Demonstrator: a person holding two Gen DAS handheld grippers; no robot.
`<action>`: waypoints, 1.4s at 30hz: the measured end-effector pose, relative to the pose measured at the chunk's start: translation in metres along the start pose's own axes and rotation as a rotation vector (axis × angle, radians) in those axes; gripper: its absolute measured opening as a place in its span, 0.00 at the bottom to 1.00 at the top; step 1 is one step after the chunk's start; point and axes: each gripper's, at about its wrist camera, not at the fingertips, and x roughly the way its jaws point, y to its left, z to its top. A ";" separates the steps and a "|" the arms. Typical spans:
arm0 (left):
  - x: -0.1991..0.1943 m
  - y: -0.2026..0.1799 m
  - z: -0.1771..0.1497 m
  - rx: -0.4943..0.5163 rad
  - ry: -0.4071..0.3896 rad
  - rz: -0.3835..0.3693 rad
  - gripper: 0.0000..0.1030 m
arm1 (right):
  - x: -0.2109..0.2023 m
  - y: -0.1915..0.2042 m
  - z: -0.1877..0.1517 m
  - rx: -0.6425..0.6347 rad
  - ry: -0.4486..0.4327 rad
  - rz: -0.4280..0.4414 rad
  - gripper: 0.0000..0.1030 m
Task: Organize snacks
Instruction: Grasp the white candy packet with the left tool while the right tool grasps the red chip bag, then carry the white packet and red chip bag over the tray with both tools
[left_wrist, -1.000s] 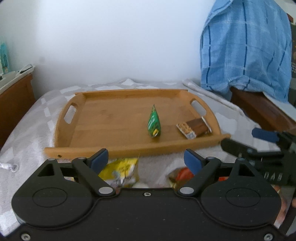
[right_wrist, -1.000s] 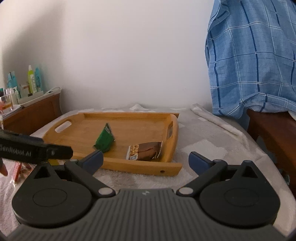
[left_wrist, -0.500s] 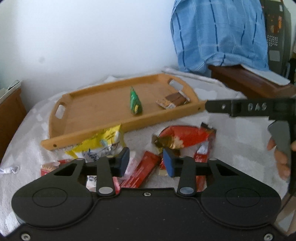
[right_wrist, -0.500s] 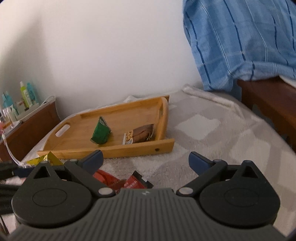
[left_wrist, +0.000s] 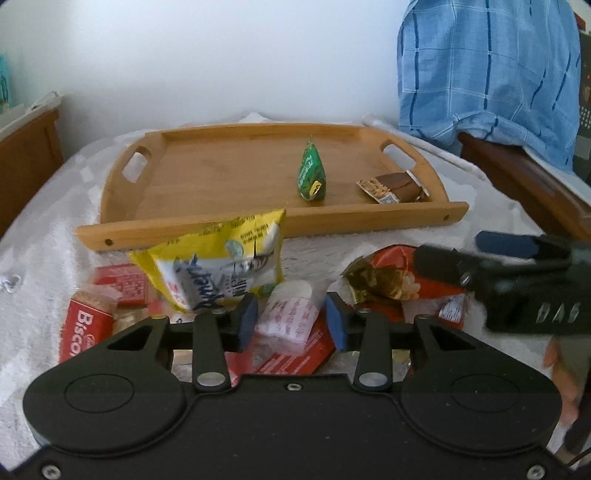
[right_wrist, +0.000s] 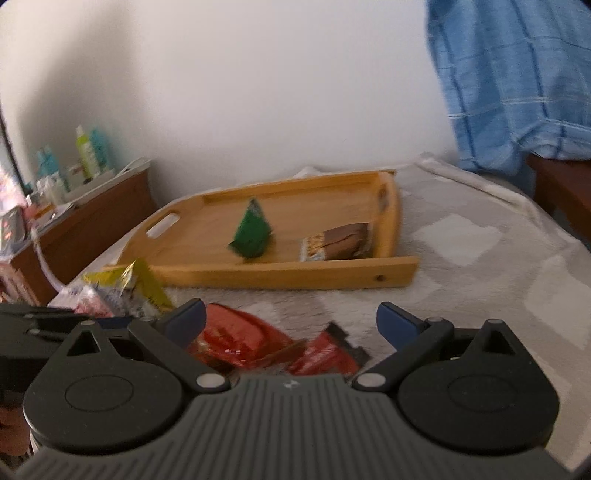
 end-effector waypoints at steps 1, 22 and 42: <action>0.002 0.003 0.001 -0.016 0.002 -0.009 0.38 | 0.002 0.002 -0.001 -0.013 0.002 0.008 1.00; -0.011 0.001 -0.004 -0.105 -0.004 -0.015 0.26 | 0.019 0.016 -0.010 -0.079 -0.060 0.042 0.59; -0.054 -0.026 0.046 -0.060 -0.151 -0.018 0.26 | -0.010 -0.008 0.027 -0.036 -0.223 -0.068 0.55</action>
